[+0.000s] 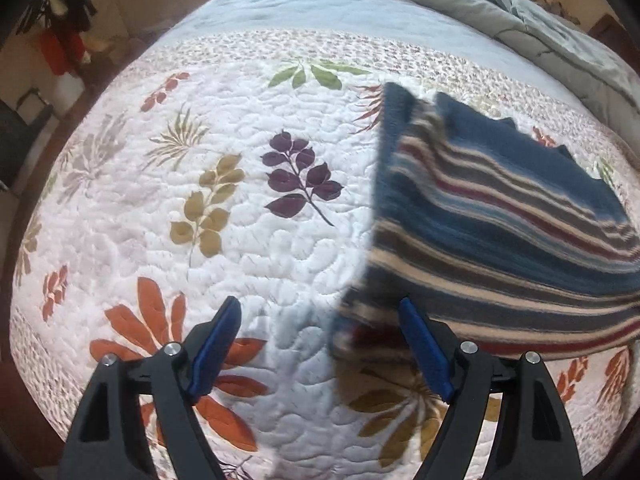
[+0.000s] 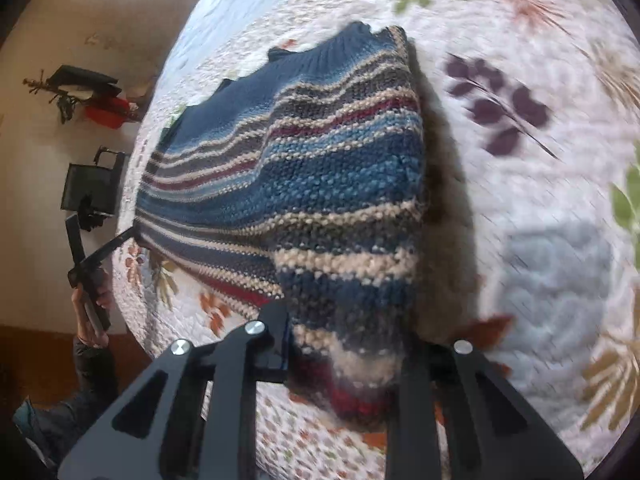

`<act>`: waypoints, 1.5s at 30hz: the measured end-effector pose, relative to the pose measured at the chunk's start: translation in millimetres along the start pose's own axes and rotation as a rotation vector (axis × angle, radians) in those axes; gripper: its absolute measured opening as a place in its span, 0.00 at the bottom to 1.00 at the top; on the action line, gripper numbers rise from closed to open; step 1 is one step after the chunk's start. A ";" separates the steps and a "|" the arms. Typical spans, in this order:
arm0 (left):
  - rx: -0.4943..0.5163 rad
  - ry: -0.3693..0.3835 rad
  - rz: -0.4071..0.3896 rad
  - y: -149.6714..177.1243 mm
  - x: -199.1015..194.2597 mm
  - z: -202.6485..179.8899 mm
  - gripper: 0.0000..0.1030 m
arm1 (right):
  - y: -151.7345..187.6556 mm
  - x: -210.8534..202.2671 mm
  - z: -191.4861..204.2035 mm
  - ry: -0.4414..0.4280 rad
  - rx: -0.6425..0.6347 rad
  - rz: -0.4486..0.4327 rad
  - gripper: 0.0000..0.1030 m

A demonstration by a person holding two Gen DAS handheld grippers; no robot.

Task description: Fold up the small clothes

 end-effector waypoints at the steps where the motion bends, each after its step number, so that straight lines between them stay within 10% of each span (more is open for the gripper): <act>1: 0.006 0.021 0.011 -0.9 3.1 -3.4 0.79 | 3.1 0.7 -4.3 0.015 0.001 0.006 0.20; 16: -0.014 0.118 0.110 -12.6 39.2 -6.3 0.90 | -4.3 20.8 -5.4 0.108 -0.062 0.021 0.23; 30: 0.077 0.448 0.206 -4.4 52.9 -46.3 0.91 | -7.0 26.7 -5.6 0.121 -0.058 0.026 0.24; 35: 0.045 0.419 0.244 3.3 52.0 -53.0 0.31 | -7.3 26.9 -9.1 0.096 -0.044 0.020 0.24; 45: -0.103 0.521 0.184 31.7 6.9 -25.6 0.22 | 5.7 4.5 -7.3 0.066 -0.019 -0.015 0.23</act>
Point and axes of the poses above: each gripper's, at about its wrist camera, not at the fingertips, and x roughly the way its jaws point, z to its left, y to its underside, the point moved 5 cm from there along x, roughly the way its jaws point, and after that the axes turned 7 degrees about z, right-handed, at the moved point
